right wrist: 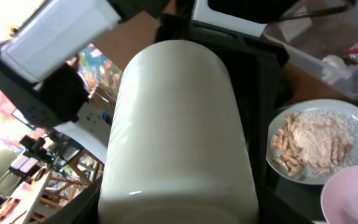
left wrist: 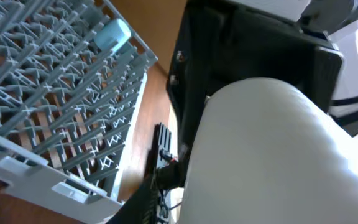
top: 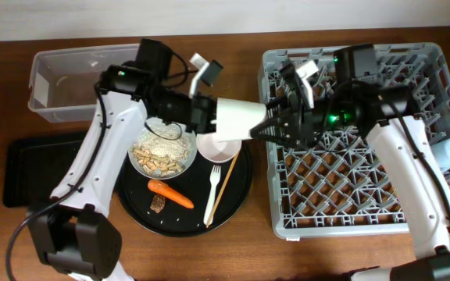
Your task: Sort waste into correct bins and load items into the dishwasher rack
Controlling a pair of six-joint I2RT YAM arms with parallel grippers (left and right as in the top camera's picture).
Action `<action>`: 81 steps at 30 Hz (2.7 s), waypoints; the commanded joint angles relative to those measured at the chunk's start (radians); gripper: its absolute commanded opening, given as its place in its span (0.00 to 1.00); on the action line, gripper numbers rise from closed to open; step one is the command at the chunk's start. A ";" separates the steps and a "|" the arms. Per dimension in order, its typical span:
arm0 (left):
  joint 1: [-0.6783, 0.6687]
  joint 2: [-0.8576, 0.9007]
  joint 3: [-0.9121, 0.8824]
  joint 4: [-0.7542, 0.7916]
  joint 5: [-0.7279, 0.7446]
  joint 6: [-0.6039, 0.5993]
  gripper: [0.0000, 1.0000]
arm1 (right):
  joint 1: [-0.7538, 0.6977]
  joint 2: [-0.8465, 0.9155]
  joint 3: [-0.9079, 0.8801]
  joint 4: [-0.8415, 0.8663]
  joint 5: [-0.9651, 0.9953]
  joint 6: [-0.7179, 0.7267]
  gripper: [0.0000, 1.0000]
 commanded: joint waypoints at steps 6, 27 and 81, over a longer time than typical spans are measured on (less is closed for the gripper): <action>0.110 0.007 0.000 -0.104 -0.864 -0.174 0.28 | -0.122 -0.010 0.048 -0.277 0.747 0.197 0.45; 0.260 0.007 0.000 -0.155 -1.334 -0.563 0.29 | -0.686 0.150 0.108 -0.352 1.269 0.499 0.45; 0.360 0.106 -0.001 -0.187 -1.293 -0.540 0.42 | -0.118 -0.111 0.332 -0.518 1.740 0.716 0.04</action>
